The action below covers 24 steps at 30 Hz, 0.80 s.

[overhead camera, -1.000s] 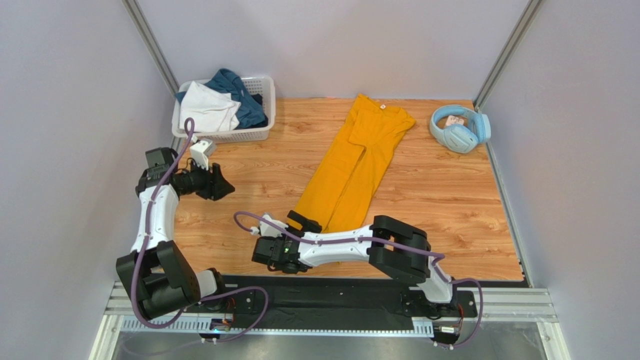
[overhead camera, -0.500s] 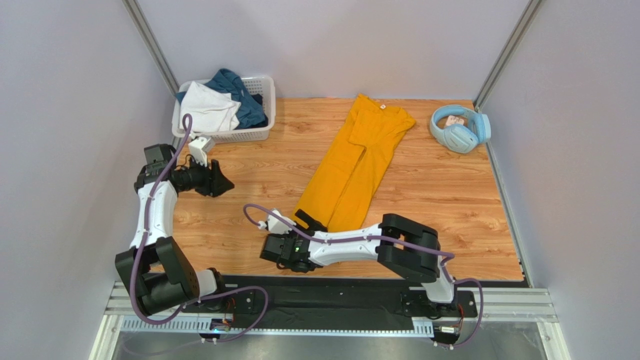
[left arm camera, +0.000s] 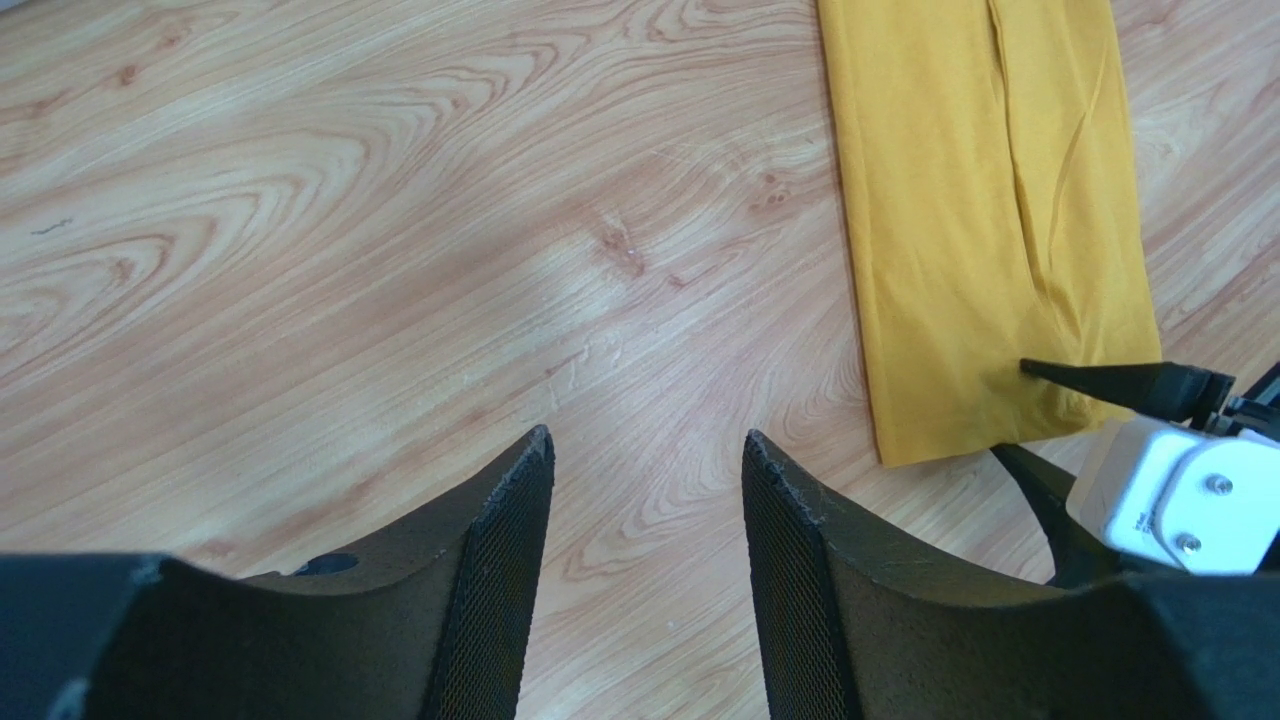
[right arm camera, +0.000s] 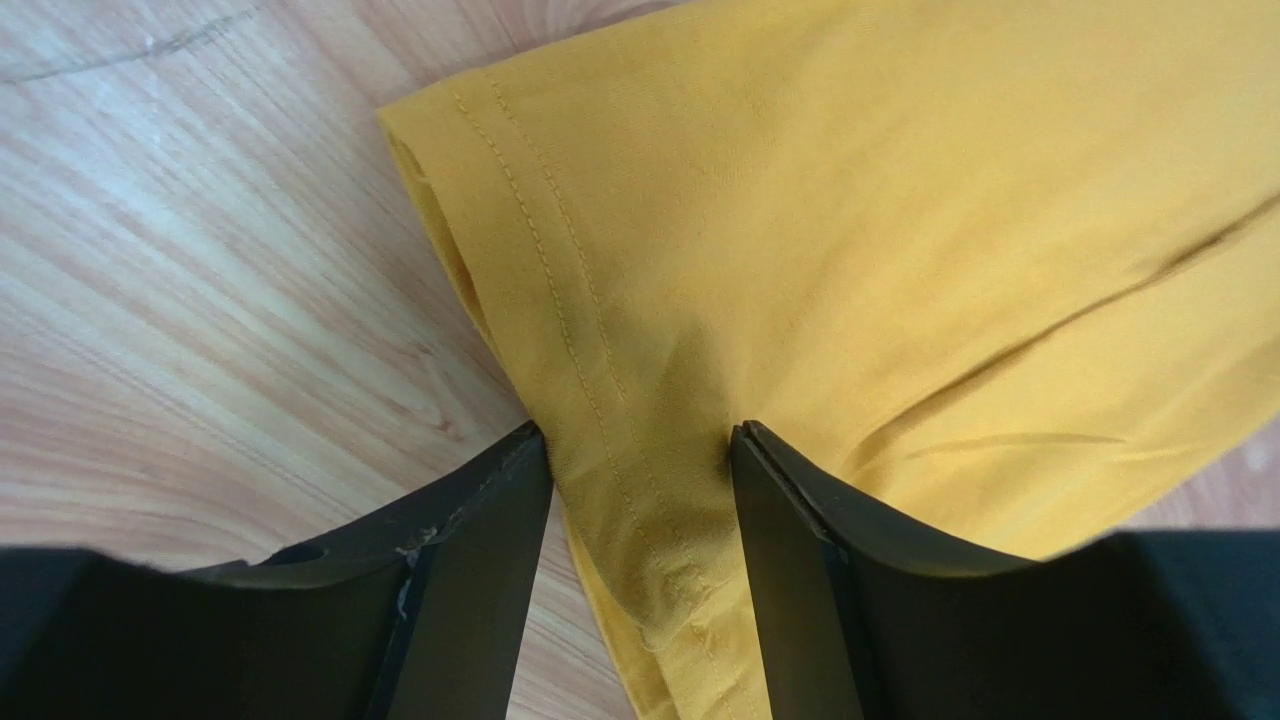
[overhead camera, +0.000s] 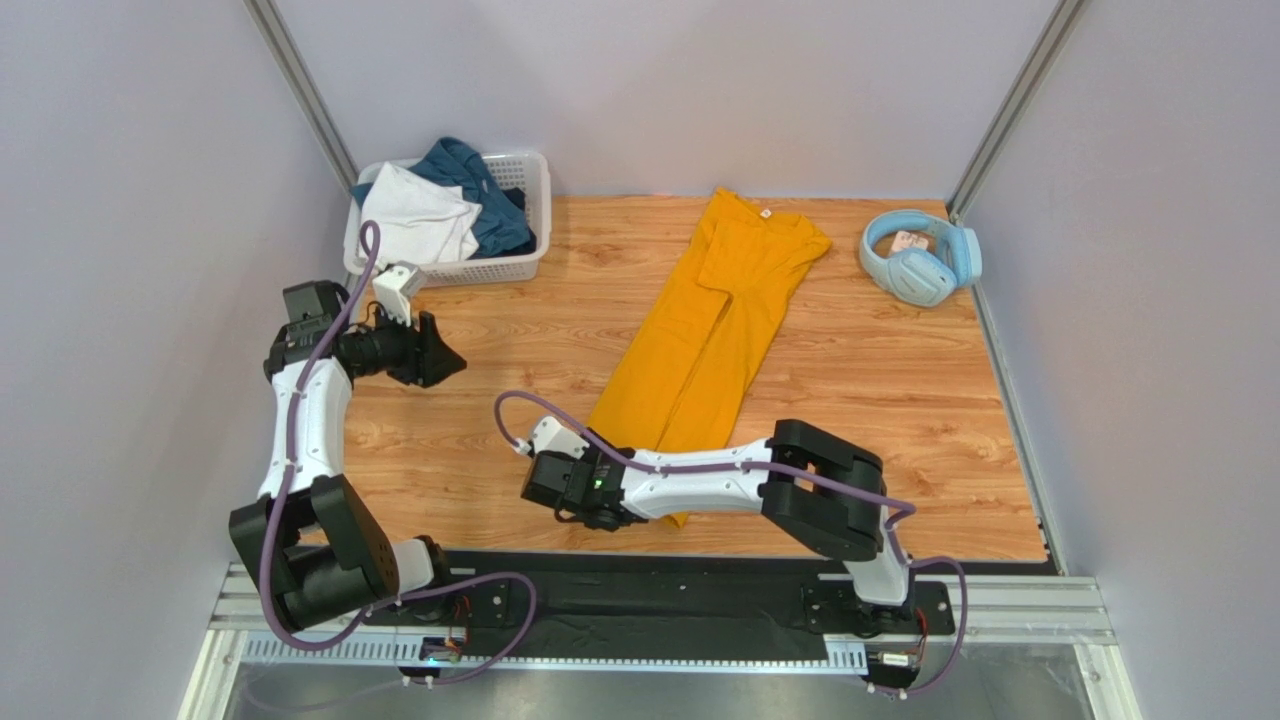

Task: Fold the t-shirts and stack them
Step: Fold the tshirt

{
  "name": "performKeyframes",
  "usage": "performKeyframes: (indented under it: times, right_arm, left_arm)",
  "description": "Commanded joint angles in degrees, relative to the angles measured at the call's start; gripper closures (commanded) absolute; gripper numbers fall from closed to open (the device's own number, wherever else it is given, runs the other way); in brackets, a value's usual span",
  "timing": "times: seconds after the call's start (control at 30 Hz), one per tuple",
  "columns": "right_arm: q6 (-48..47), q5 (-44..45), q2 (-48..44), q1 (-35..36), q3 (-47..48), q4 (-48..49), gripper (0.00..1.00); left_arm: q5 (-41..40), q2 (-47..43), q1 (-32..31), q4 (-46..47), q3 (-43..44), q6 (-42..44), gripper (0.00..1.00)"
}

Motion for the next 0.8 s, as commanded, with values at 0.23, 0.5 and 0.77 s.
performKeyframes:
  times: [0.23,0.5,0.77]
  right_arm:
    - [4.04,-35.86,6.37,-3.01,-6.77,-8.23,0.70]
    - [4.57,-34.73,7.35,-5.20,-5.19,-10.51,0.79]
    - [5.54,-23.84,4.10,-6.00,-5.72,-14.56,0.48]
  left_arm:
    - [2.15,0.22,0.50,0.52,2.20,0.55,0.43]
    - [1.88,-0.48,0.50,0.09,2.11,1.34,0.43]
    - [2.49,-0.83,0.50,-0.70,2.11,2.13,0.43]
